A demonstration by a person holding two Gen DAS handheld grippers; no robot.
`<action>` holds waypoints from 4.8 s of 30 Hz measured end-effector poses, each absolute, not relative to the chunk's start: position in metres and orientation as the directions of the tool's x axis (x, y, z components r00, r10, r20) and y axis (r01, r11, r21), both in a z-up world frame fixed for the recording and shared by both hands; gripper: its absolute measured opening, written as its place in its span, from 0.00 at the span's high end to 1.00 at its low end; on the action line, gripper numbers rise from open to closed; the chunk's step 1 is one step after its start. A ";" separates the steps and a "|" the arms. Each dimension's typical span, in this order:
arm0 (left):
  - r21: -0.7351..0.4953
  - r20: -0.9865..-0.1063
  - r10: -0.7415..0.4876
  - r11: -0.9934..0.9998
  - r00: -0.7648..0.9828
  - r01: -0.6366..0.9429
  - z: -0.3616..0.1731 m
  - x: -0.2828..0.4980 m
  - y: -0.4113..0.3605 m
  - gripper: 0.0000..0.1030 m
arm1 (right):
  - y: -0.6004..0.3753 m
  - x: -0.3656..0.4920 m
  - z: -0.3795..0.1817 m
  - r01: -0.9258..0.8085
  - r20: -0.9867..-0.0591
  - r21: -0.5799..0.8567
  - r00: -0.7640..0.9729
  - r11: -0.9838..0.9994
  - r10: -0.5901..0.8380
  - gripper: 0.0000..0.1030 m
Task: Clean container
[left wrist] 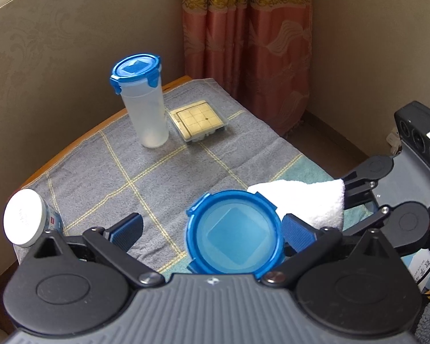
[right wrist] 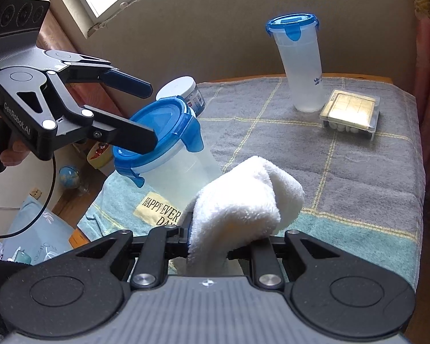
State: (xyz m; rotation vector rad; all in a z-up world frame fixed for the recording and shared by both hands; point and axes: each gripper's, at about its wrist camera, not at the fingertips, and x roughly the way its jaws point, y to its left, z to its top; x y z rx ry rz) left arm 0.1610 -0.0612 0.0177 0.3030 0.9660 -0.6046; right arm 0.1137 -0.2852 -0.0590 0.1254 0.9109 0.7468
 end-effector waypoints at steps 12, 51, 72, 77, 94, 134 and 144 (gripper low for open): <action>0.034 -0.867 -0.289 0.778 0.406 0.628 0.006 0.159 -0.076 0.11 | -0.292 0.110 -0.056 -0.534 -0.657 0.398 0.401 0.746 0.638 0.77; 0.056 -0.896 -0.399 0.331 0.194 0.942 0.015 0.172 -0.061 0.21 | -0.284 0.114 -0.052 -0.550 -0.675 0.376 0.388 0.746 0.627 0.77; -0.008 -0.879 -0.404 0.543 0.253 0.840 0.026 0.200 -0.042 0.14 | -0.277 0.133 -0.027 -0.769 -0.617 0.328 0.265 0.548 0.741 0.79; -0.022 -0.890 -0.384 0.577 0.248 0.816 0.024 0.205 -0.044 0.08 | -0.274 0.151 -0.031 -0.835 -0.624 0.305 0.188 0.458 0.758 0.79; -0.055 -0.893 -0.385 0.609 0.235 0.791 0.020 0.207 -0.042 0.03 | -0.269 0.182 -0.082 -0.823 -0.634 0.413 0.048 0.390 0.772 0.78; -0.092 -0.864 -0.437 0.625 0.249 0.776 0.015 0.209 -0.042 0.01 | -0.281 0.153 -0.065 -0.780 -0.595 0.428 0.139 0.458 0.792 0.78; -0.108 -0.860 -0.447 0.629 0.245 0.770 0.014 0.210 -0.045 0.01 | -0.288 0.151 -0.068 -0.755 -0.560 0.458 0.165 0.470 0.812 0.78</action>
